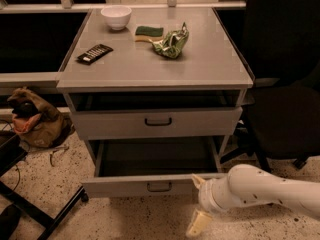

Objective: Open middle drawer

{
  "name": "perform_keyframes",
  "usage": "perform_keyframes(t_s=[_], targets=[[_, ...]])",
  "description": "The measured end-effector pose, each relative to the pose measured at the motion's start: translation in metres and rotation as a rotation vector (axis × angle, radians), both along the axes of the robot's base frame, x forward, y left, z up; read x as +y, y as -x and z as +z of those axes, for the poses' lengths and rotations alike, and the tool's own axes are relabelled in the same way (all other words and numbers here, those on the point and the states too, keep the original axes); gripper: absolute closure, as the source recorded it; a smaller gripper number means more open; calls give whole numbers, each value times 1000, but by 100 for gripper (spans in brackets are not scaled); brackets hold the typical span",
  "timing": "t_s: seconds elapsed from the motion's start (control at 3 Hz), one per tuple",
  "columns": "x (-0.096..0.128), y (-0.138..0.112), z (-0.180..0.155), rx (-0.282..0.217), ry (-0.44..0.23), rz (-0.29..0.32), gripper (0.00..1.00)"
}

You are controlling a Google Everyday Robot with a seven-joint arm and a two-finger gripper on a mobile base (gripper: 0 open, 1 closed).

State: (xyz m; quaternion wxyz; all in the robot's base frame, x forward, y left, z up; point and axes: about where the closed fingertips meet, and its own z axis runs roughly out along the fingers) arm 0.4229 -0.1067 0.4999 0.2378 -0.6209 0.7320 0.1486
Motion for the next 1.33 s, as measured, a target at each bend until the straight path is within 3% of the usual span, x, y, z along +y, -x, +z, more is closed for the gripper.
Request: perform_keyframes(t_s=[0.33, 0.67, 1.33], targets=[[5, -24, -8, -44, 2, 12, 0], [10, -44, -31, -53, -3, 14, 0], [25, -57, -67, -46, -19, 22, 0]])
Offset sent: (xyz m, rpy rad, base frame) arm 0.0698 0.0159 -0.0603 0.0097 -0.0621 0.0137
